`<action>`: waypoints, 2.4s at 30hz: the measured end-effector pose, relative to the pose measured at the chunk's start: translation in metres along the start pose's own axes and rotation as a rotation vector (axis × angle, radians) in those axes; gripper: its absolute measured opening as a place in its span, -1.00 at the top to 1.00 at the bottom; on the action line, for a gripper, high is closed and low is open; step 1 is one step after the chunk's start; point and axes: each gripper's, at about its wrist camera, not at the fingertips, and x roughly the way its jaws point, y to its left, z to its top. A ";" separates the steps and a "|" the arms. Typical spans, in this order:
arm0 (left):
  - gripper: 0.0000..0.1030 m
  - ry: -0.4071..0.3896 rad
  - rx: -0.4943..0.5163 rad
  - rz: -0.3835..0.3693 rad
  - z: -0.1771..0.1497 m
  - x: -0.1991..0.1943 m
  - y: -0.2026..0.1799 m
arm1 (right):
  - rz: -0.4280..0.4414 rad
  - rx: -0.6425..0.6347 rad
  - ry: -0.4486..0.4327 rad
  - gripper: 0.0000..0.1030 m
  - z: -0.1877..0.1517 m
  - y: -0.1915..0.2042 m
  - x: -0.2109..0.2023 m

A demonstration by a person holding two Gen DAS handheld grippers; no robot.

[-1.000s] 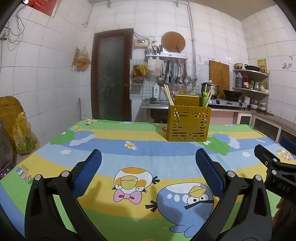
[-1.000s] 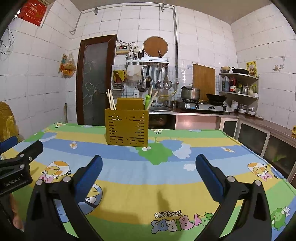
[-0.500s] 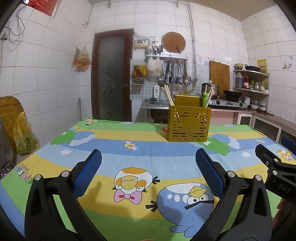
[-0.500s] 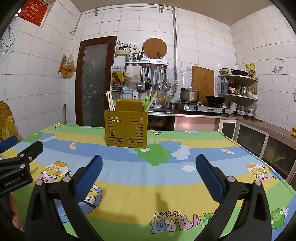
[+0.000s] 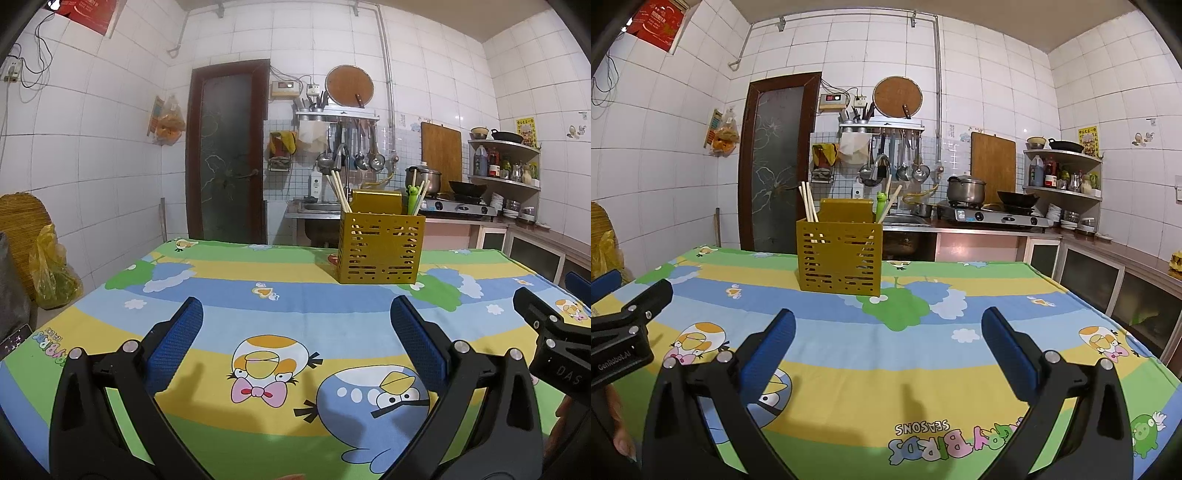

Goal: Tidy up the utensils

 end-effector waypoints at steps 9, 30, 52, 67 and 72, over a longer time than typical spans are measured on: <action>-0.91 0.002 -0.001 0.001 0.000 0.001 0.000 | 0.000 -0.001 -0.001 -0.91 0.000 0.000 0.000; -0.91 -0.022 0.005 0.010 0.003 -0.005 0.000 | -0.003 -0.001 0.001 -0.91 0.001 -0.001 0.000; -0.91 -0.038 0.011 -0.009 0.002 -0.008 -0.002 | -0.004 -0.001 0.001 -0.91 0.001 -0.003 -0.001; -0.91 -0.056 0.020 -0.004 0.003 -0.010 -0.001 | -0.004 -0.002 0.001 -0.91 0.001 -0.004 -0.001; -0.91 -0.057 0.021 -0.002 0.003 -0.010 -0.002 | -0.004 -0.002 0.002 -0.91 0.001 -0.004 -0.001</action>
